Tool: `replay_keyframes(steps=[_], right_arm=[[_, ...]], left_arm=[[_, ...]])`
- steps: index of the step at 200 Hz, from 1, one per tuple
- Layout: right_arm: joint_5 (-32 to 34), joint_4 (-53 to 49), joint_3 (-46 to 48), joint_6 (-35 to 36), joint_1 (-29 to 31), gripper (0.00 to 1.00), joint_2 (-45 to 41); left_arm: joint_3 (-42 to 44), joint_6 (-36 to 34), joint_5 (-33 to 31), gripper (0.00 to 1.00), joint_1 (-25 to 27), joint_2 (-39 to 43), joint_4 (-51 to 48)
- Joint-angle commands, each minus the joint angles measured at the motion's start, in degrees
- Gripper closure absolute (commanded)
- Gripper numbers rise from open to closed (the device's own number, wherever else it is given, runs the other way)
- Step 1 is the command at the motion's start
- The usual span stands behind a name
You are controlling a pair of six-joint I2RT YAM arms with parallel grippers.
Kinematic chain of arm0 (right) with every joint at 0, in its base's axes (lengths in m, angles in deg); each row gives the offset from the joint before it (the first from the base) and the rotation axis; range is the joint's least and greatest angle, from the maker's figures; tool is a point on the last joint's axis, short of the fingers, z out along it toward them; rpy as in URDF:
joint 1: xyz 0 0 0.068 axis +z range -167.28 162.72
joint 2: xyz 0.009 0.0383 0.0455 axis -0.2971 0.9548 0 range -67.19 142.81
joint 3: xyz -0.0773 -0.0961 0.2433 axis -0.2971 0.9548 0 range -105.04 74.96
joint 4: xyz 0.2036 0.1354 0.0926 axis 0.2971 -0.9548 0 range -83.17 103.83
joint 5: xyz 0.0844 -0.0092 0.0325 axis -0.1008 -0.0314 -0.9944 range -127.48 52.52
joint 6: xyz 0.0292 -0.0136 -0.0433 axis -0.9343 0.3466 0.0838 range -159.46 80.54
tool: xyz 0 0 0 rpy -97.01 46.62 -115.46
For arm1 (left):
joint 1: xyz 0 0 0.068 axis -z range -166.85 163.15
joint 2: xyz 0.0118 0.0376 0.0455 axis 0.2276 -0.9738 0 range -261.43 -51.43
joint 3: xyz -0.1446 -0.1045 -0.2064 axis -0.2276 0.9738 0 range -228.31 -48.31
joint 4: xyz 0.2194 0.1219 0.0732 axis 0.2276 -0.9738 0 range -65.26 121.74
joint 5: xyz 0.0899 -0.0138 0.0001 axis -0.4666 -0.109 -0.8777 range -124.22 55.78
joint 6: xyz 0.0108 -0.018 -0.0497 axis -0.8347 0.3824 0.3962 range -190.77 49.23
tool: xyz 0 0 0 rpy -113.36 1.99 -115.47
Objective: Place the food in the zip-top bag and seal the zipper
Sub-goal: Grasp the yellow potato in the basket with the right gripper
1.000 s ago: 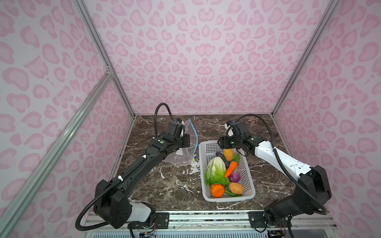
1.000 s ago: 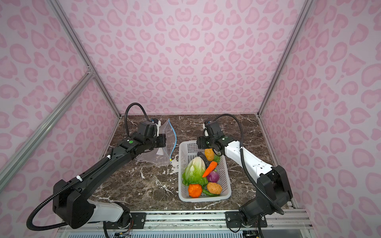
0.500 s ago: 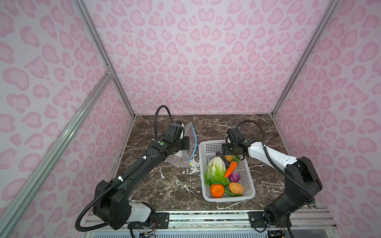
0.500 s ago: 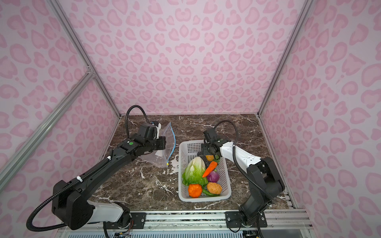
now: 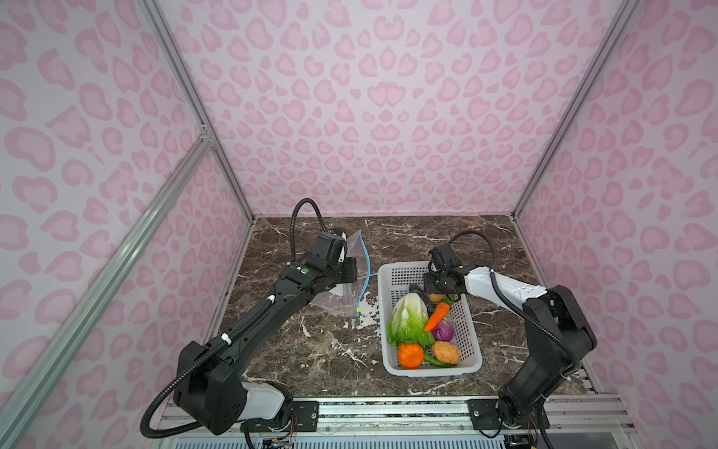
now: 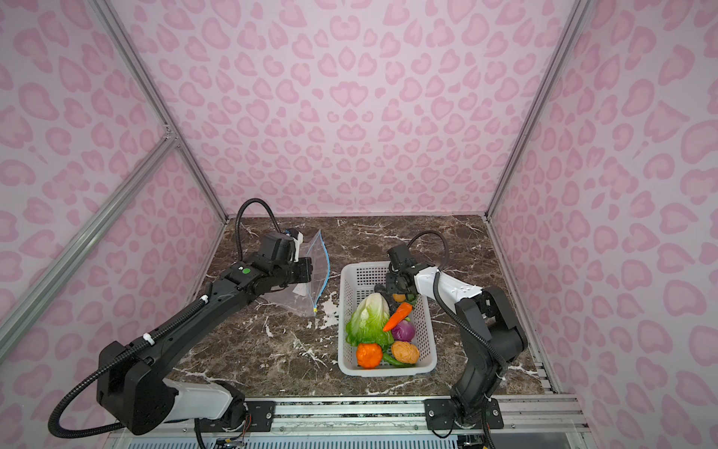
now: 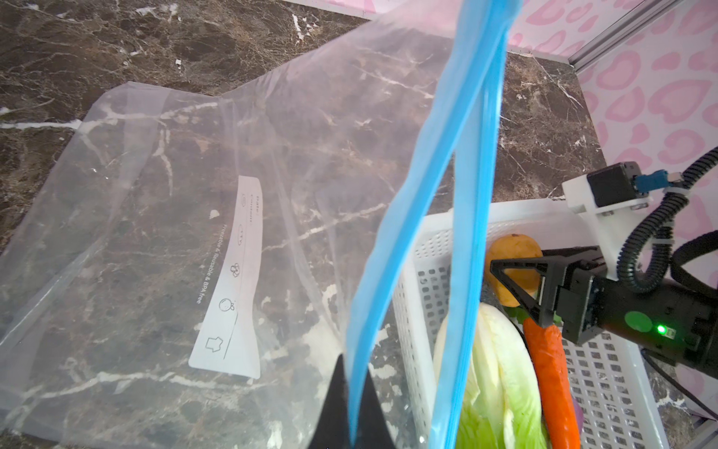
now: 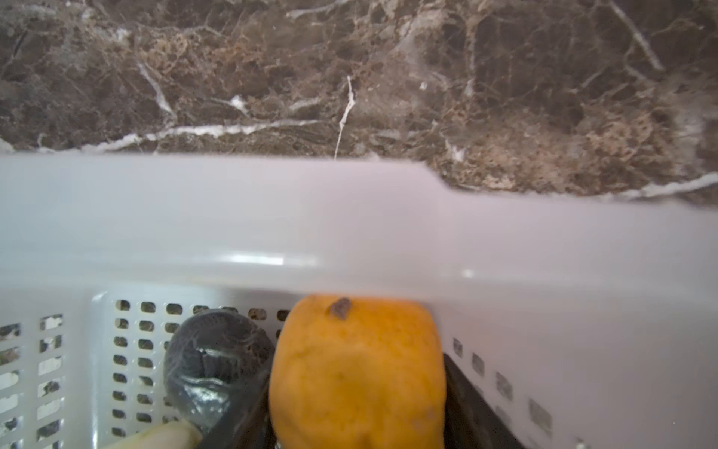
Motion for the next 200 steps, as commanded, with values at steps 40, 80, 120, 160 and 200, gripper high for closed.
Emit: replay_keyframes(steps=[40, 80, 120, 160, 200], right_arm=[[-6.10, 1.94, 0.02, 2.73, -3.23, 0.53, -2.72], [-12.45, 1.80, -3.30, 1.28, -2.44, 0.54, -10.35], [-20.32, 7.67, -5.75, -1.82, 2.65, 0.54, -15.40], [-28.13, 22.90, -5.97, -8.43, 10.60, 0.55, -14.52], [-33.09, 32.49, -11.43, -11.13, 14.88, 0.56, -6.89]], left_arm=[[0.67, 2.01, -0.18, 0.98, 0.05, 0.56, 1.71], [0.31, 1.44, 0.76, 0.98, -0.06, 1.25, 1.97], [0.26, 1.23, 1.25, 0.98, -0.17, 1.47, 1.89], [-0.05, 1.59, 3.42, 0.98, -0.25, 1.12, 1.73], [-0.08, 1.50, 3.86, 0.98, -0.25, 0.97, 1.71]])
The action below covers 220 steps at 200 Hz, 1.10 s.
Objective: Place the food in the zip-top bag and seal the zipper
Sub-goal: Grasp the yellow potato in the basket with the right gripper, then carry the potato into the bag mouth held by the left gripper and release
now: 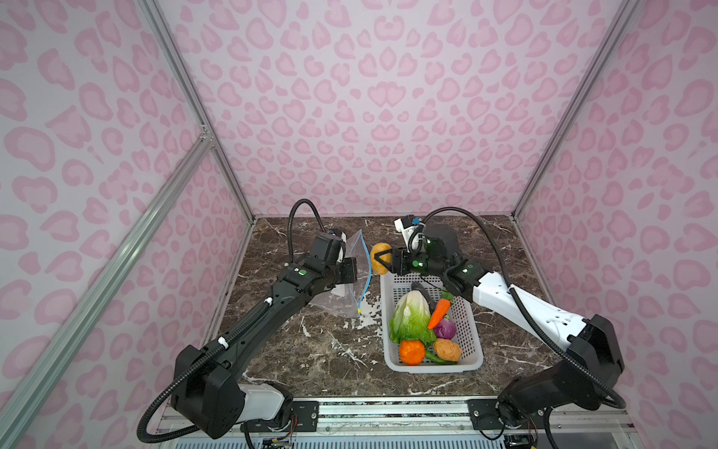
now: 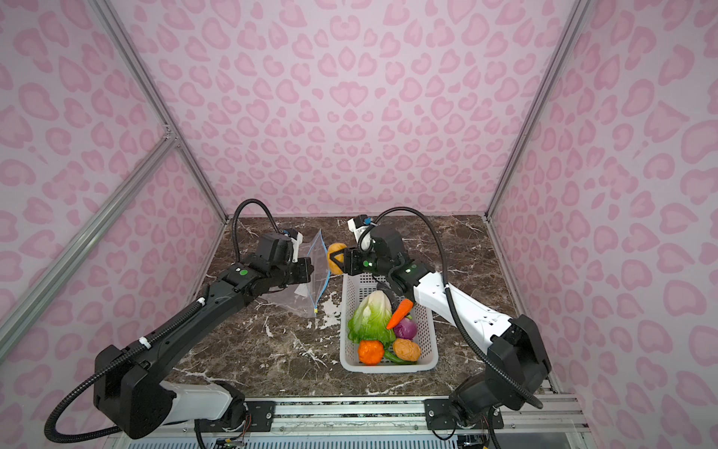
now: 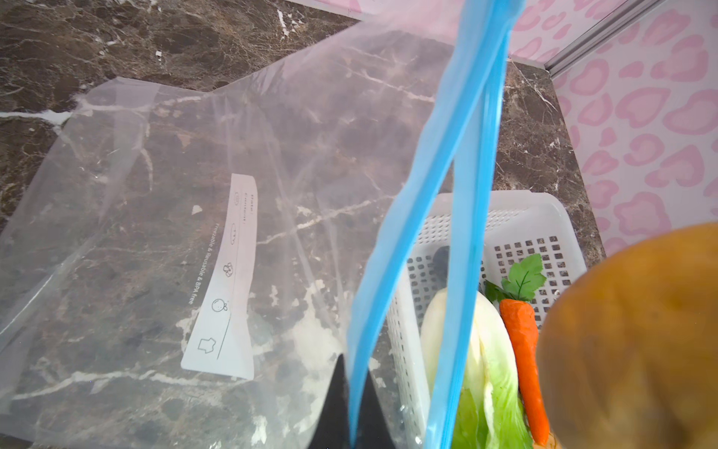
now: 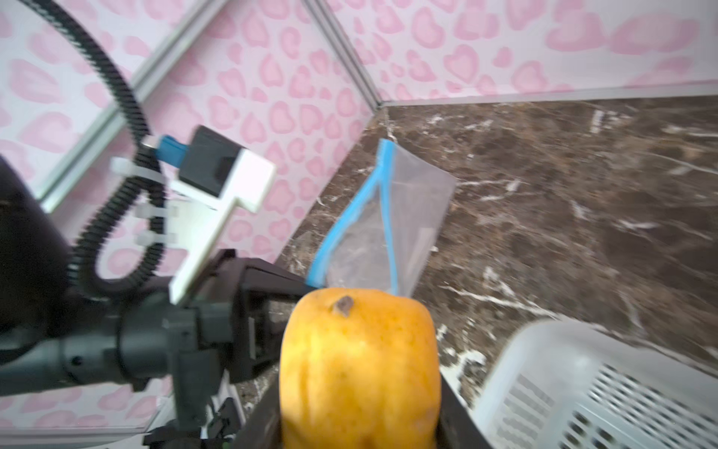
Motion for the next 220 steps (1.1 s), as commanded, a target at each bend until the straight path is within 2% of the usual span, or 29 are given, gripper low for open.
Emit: replay_keyframes(steps=[1, 35, 117, 161, 187, 220], right_arm=[[-4.74, 9.98, -2.54, -2.97, 1.12, 0.56, 3.85], [-4.36, 14.20, -3.75, -4.38, 1.42, 0.57, 8.19], [5.12, 7.94, 1.85, 1.01, 2.03, 0.58, 7.32], [16.55, -2.33, -2.23, 7.92, 4.90, 0.59, 8.85], [16.97, -6.46, -6.41, 8.34, 5.72, 0.59, 12.92], [16.31, -6.44, -7.03, 7.06, 5.90, 0.59, 15.50]], left_arm=[[-0.59, -0.01, 0.83, 0.98, -0.03, -0.24, 1.30], [-0.67, -0.07, 0.85, 0.98, 0.01, -0.76, 1.22], [-0.37, 0.69, 0.94, 0.98, -0.87, 0.33, 1.65], [0.20, 1.28, 1.57, 0.98, -1.43, 2.30, 2.55], [1.01, 2.76, 3.44, 0.98, -1.40, 3.20, 3.64], [1.66, 5.15, 5.93, 0.98, -1.44, 2.62, 4.69]])
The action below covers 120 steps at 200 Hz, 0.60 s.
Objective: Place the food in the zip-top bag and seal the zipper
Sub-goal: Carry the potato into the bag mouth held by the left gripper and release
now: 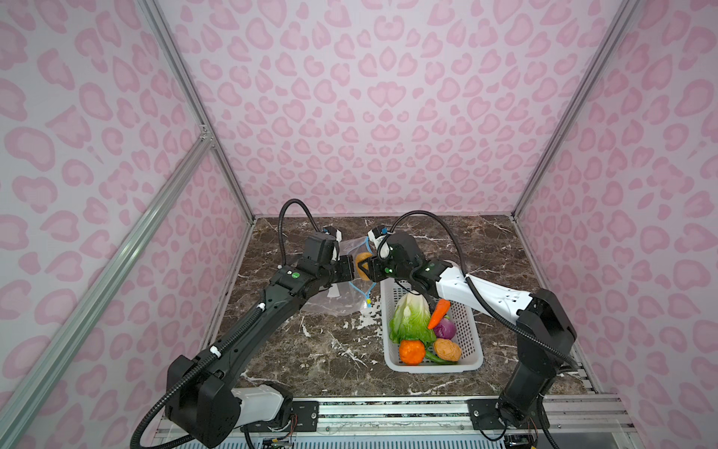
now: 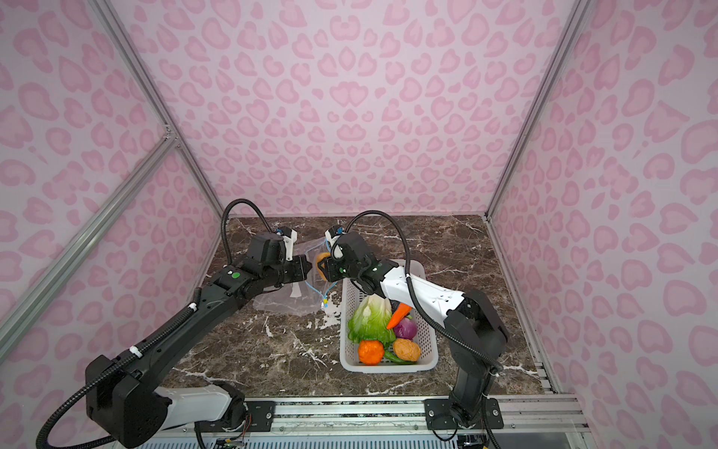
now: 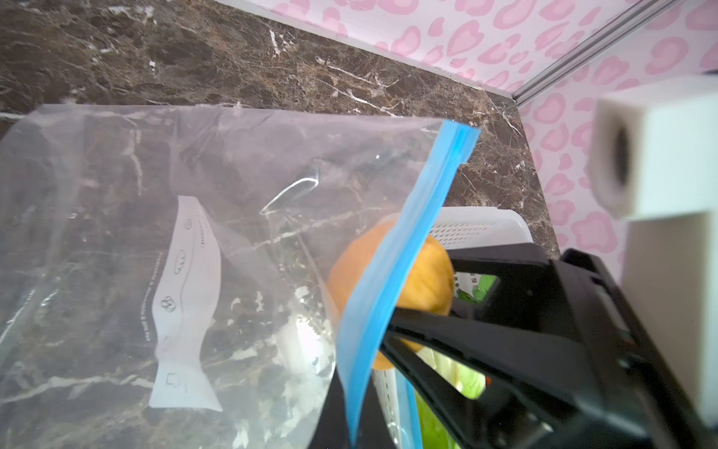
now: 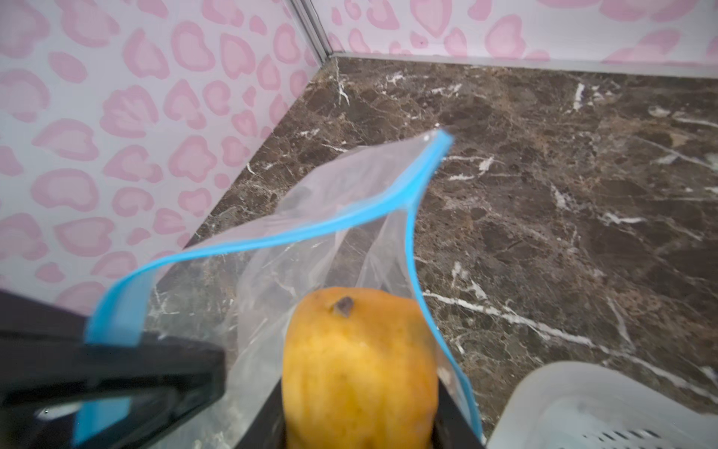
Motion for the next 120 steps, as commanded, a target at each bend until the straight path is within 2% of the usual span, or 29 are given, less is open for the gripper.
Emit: replay_keyframes(steps=[1, 59, 90, 120], right_arm=[[1.24, -1.97, -0.39, 0.10, 0.18, 0.59, 1.53], [0.24, -3.86, 0.41, -0.29, -0.39, 0.55, 4.27], [-1.06, -3.17, 0.03, -0.44, -0.35, 0.35, 4.63], [-1.75, -2.99, -0.03, -0.78, -0.42, 0.25, 4.08]], left_arm=[[0.36, 2.19, 2.50, 0.98, -0.11, -0.19, 2.61], [0.50, 2.87, 1.50, 0.98, -0.11, -1.07, 2.35], [0.63, 2.60, 0.14, 0.98, -0.10, -0.99, 2.21], [0.59, 2.75, 0.31, 0.98, -0.09, -1.63, 2.15]])
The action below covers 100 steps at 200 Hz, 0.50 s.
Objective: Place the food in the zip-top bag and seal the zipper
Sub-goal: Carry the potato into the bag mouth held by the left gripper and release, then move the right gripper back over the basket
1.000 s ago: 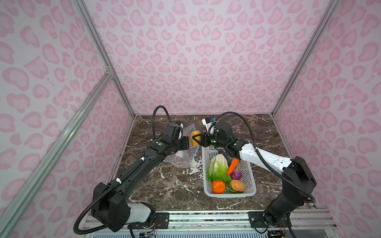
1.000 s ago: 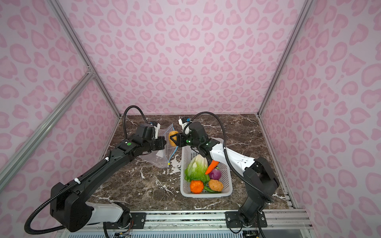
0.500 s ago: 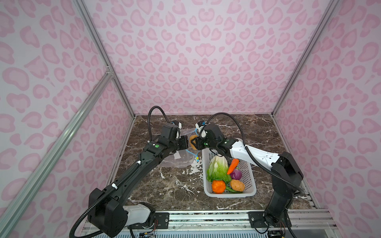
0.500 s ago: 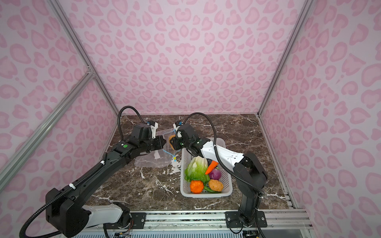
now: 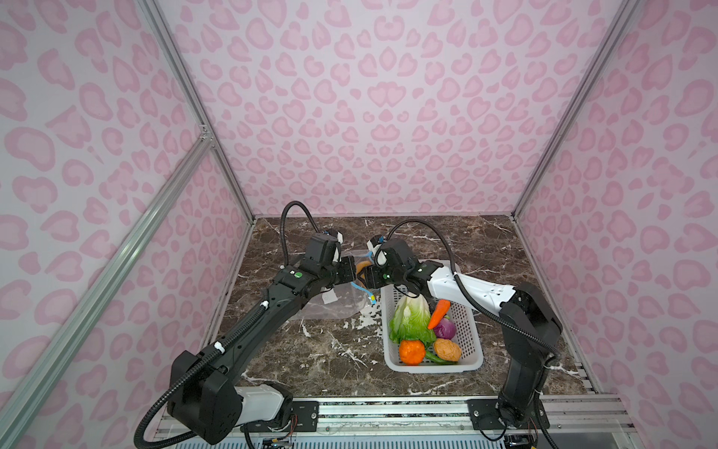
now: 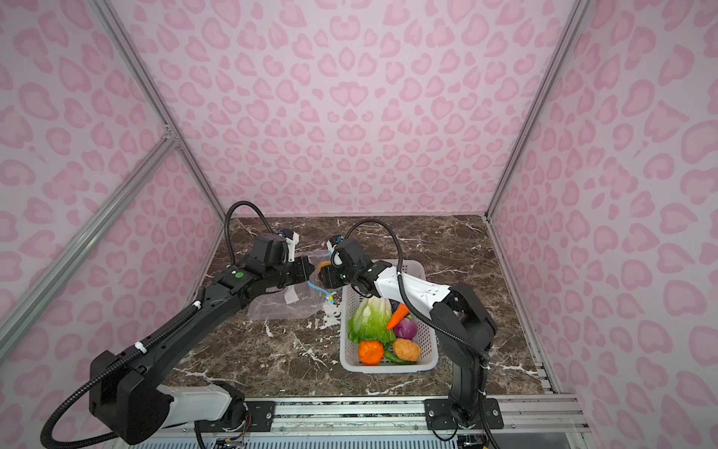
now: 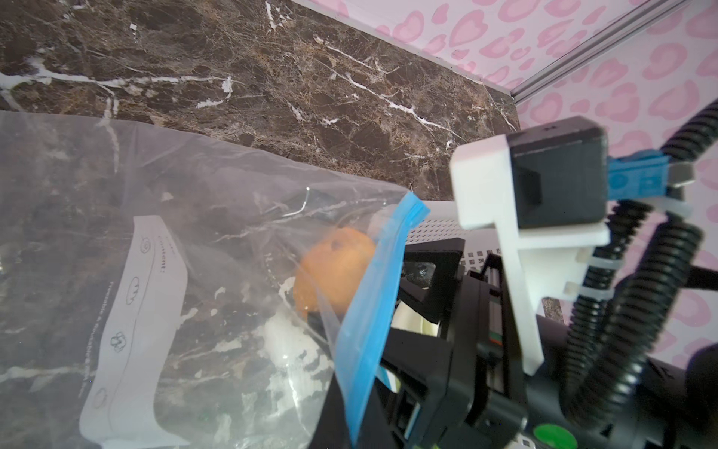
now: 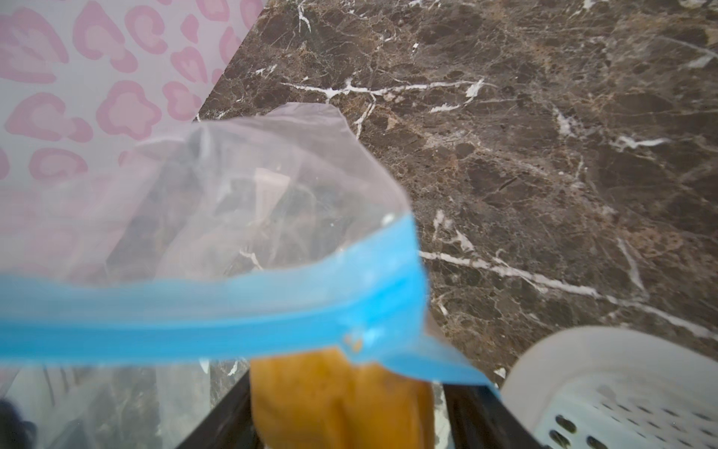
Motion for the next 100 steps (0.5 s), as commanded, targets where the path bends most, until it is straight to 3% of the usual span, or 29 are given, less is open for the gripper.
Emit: replay_keyframes(steps=[1, 100], right_arm=[[-0.83, 0.25, 0.06, -0.38, -0.01, 0.24, -0.17], [-2.25, 0.28, 3.25, -1.23, -1.15, 0.21, -9.89]], left_arm=[[0.13, 0.18, -0.65, 0.98, -0.10, -0.51, 1.62], [-0.26, 0.15, -2.76, 0.98, -0.11, -1.60, 0.48]])
